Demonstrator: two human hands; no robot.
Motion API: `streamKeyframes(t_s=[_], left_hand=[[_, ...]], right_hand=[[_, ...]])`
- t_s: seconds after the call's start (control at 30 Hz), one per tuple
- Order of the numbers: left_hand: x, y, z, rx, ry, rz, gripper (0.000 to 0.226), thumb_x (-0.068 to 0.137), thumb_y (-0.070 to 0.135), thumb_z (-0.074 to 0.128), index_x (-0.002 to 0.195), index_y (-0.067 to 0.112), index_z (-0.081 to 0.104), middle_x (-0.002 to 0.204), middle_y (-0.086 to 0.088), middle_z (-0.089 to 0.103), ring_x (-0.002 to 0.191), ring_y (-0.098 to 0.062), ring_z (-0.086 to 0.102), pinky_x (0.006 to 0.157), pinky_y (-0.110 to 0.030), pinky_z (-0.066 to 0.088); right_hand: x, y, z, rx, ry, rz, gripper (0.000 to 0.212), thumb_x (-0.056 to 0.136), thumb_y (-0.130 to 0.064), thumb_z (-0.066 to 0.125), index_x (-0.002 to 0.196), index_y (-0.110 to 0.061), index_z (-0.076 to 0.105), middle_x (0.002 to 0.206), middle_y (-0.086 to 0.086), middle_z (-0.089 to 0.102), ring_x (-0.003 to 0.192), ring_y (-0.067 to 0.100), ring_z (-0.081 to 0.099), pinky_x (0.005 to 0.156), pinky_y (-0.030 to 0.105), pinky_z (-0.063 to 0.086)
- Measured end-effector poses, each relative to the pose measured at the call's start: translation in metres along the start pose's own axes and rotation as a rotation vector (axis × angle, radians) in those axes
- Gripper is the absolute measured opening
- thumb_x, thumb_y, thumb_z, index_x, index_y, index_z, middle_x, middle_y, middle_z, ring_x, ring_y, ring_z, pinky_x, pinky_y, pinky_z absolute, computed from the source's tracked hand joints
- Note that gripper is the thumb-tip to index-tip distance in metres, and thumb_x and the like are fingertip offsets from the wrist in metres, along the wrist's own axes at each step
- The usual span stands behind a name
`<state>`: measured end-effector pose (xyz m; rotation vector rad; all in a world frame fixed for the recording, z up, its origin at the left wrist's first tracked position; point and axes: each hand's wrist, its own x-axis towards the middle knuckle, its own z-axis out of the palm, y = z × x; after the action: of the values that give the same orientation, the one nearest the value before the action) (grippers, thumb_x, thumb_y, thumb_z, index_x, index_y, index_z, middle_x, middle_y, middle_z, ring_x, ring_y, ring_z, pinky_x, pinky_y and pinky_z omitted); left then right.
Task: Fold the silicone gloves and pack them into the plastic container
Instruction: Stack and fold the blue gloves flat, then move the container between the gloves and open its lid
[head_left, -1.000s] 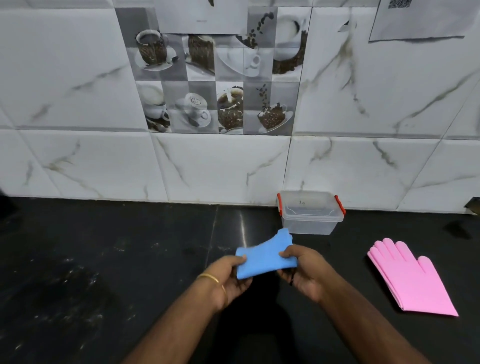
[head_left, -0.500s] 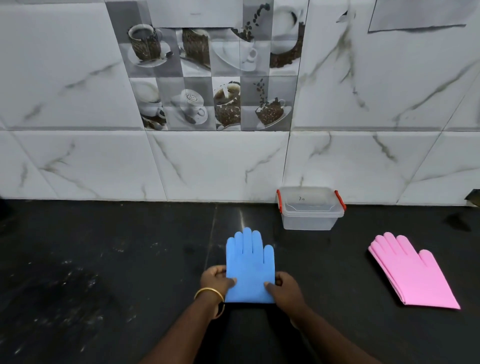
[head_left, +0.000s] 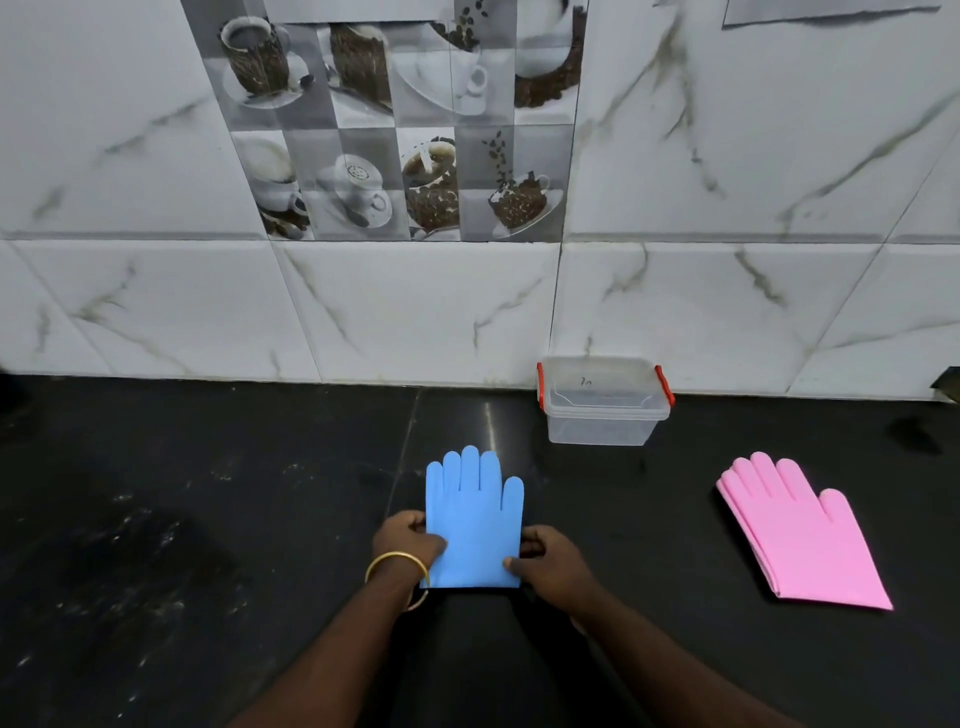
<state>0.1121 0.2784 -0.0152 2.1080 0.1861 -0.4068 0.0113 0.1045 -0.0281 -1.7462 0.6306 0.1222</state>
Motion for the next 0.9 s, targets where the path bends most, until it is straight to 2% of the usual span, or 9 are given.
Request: streamKeyframes(t_s=[0.07,0.2,0.27,0.33,0.43,0.5,0.6,0.73,0.9], left_hand=[[0.000,0.000,0.003,0.039,0.023,0.001,0.030,0.067,0.004,0.078,0.096,0.009,0.073,0.085,-0.004,0.069,0.081,-0.023,0.065,0.075,-0.029,0.052],[-0.001,-0.001,0.007,0.131,0.069,-0.022,0.026,0.066,0.011,0.079,0.089,0.015,0.068,0.096,-0.009,0.071,0.087,-0.027,0.065,0.081,-0.037,0.055],[-0.006,0.003,0.011,0.282,0.133,0.018,0.048,0.069,0.021,0.078,0.113,0.010,0.063,0.116,-0.013,0.066,0.104,-0.031,0.062,0.092,-0.041,0.051],[-0.016,0.012,0.022,0.444,0.251,0.153,0.075,0.072,0.038,0.076,0.135,0.010,0.048,0.133,-0.012,0.056,0.120,-0.033,0.053,0.101,-0.044,0.043],[-0.034,0.037,0.054,0.578,0.358,0.449,0.076,0.076,0.052,0.068,0.137,0.013,0.046,0.138,-0.008,0.051,0.123,-0.033,0.048,0.098,-0.048,0.041],[-0.041,0.053,0.075,0.634,0.338,0.560,0.074,0.080,0.058,0.061,0.138,0.013,0.047,0.142,-0.007,0.048,0.128,-0.029,0.045,0.099,-0.045,0.041],[-0.040,0.073,0.106,0.706,0.240,0.625,0.078,0.083,0.067,0.047,0.144,0.018,0.039,0.153,-0.003,0.035,0.138,-0.024,0.034,0.110,-0.042,0.034],[-0.023,0.103,0.129,0.677,0.161,0.679,0.071,0.085,0.064,0.045,0.141,0.021,0.042,0.150,-0.003,0.038,0.136,-0.025,0.036,0.109,-0.041,0.035],[0.010,0.149,0.136,0.321,0.080,0.623,0.052,0.089,0.040,0.059,0.132,0.013,0.049,0.129,-0.008,0.051,0.118,-0.026,0.052,0.097,-0.029,0.040]], right_hand=[[-0.004,0.002,-0.009,0.029,-0.030,-0.007,0.036,0.080,-0.009,0.075,0.113,-0.013,0.062,0.105,-0.001,0.070,0.092,0.011,0.069,0.076,0.022,0.056],[-0.009,0.007,-0.040,0.012,-0.040,-0.024,0.047,0.079,-0.020,0.076,0.119,-0.029,0.052,0.112,-0.005,0.061,0.101,0.009,0.063,0.086,0.025,0.054],[-0.009,0.010,-0.062,0.003,-0.010,-0.061,0.046,0.080,-0.021,0.076,0.119,-0.030,0.054,0.109,-0.007,0.062,0.099,0.008,0.063,0.081,0.020,0.054],[-0.008,0.012,-0.089,-0.025,0.052,-0.118,0.040,0.082,-0.018,0.075,0.117,-0.026,0.058,0.104,-0.007,0.064,0.094,0.005,0.064,0.075,0.013,0.052],[-0.003,0.019,-0.133,-0.199,0.188,-0.279,0.029,0.084,-0.015,0.072,0.111,-0.020,0.065,0.100,-0.007,0.067,0.092,0.005,0.066,0.087,0.024,0.054],[0.002,0.022,-0.157,-0.338,0.263,-0.384,0.024,0.086,-0.018,0.070,0.110,-0.022,0.066,0.100,-0.009,0.067,0.092,0.003,0.063,0.089,0.029,0.053],[0.016,0.020,-0.191,-0.505,0.374,-0.469,0.035,0.088,-0.029,0.068,0.122,-0.022,0.063,0.118,-0.006,0.066,0.108,0.007,0.060,0.098,0.024,0.046],[0.042,0.000,-0.219,-0.621,0.467,-0.527,0.051,0.087,-0.043,0.066,0.131,-0.021,0.055,0.129,-0.003,0.061,0.118,0.015,0.057,0.097,0.024,0.040],[0.082,-0.027,-0.237,-0.625,0.492,-0.470,0.073,0.079,-0.054,0.069,0.139,-0.020,0.045,0.134,0.001,0.055,0.122,0.023,0.054,0.099,0.039,0.048]])
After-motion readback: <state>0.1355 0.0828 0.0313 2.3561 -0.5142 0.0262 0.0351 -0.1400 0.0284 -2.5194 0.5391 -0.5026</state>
